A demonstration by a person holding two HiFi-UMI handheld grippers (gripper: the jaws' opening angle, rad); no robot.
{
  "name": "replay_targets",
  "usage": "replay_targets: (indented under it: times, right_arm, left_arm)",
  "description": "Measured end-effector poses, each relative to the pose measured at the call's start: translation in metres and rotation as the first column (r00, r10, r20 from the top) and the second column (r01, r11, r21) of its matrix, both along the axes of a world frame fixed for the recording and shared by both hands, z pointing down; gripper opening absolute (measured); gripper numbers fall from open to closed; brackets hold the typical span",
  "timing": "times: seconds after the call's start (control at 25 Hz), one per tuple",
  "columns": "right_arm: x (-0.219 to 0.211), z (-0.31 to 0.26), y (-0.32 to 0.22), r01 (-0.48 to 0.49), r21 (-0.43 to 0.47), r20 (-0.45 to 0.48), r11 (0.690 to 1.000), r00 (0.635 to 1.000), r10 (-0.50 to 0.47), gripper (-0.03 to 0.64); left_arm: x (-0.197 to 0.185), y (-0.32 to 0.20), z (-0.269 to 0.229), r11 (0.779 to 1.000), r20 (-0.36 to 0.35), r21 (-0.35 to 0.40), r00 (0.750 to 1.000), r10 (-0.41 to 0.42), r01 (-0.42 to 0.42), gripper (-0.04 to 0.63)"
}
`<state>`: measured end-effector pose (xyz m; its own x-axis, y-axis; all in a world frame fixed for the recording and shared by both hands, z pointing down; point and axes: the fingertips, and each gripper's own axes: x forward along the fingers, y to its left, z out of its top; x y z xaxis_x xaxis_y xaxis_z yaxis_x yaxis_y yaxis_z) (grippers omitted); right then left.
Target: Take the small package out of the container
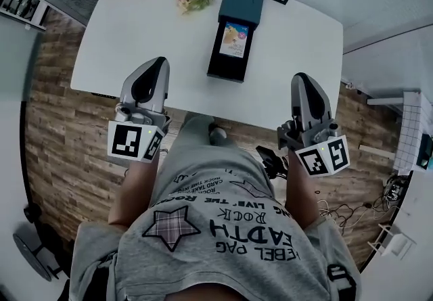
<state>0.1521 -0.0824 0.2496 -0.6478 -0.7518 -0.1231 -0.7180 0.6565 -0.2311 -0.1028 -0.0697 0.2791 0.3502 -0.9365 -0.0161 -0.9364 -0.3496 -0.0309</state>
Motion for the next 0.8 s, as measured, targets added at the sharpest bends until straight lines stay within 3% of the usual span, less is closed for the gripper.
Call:
replay_targets:
  times: [0.44, 0.8]
  right_arm:
    - [-0.007, -0.012, -0.052, -0.101, 0.028, 0.013, 0.994, 0.995, 0.101, 0.017]
    - [-0.023, -0.011, -0.088, -0.185, 0.015, 0.01, 0.983, 0.983, 0.185, 0.017]
  left_arm:
    - [-0.003, -0.082, -0.005, 0.993, 0.007, 0.021, 0.993, 0.12, -0.12, 0.011]
    - [-0.01, -0.136, -0.003, 0.973, 0.0, 0.019, 0.973, 0.23, -0.23, 0.011]
